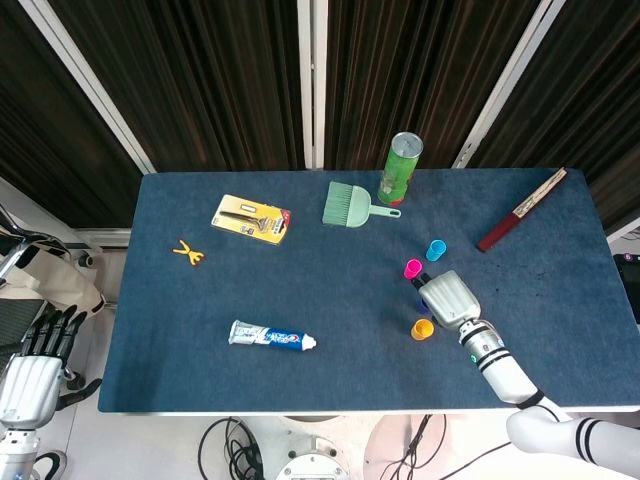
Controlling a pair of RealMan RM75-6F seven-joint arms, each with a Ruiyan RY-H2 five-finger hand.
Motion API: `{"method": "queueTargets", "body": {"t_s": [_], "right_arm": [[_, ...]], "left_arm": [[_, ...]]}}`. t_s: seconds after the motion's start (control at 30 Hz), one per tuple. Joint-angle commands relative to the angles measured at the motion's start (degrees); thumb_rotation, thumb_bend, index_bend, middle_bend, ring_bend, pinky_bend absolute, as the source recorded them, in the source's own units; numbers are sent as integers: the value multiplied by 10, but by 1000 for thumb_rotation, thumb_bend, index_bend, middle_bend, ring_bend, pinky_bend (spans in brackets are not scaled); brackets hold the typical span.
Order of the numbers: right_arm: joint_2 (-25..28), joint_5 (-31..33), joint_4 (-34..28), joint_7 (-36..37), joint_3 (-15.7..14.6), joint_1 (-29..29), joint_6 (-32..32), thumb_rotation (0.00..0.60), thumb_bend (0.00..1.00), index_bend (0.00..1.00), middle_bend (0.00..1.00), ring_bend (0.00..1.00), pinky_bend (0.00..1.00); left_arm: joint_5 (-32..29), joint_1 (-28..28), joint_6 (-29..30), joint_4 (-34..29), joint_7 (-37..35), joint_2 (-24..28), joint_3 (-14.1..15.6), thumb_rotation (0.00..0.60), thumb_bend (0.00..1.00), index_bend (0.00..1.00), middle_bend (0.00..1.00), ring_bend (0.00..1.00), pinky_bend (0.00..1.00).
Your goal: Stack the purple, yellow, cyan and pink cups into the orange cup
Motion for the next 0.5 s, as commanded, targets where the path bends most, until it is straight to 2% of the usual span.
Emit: {"method": "queueTargets", "body": {"t_s": [0.03,0.17,0.5], "right_arm": [[-9,7,8,1,-3,5,-3,600,86,334,392,829,936],[-19,3,24,8,-8,7,1,600,101,392,416,829,936],[-29,3,38,13,-15,13,8,600,108,409,450,829,936]], "left_arm": [[0,1,2,1,-2,0,0,600,21,32,0,0,0],[2,0,3,6,-4,-4,-2,600,21,32,0,0,0],[0,-2,-1,5,-3,-3,-3,600,22,32,0,0,0]]}}
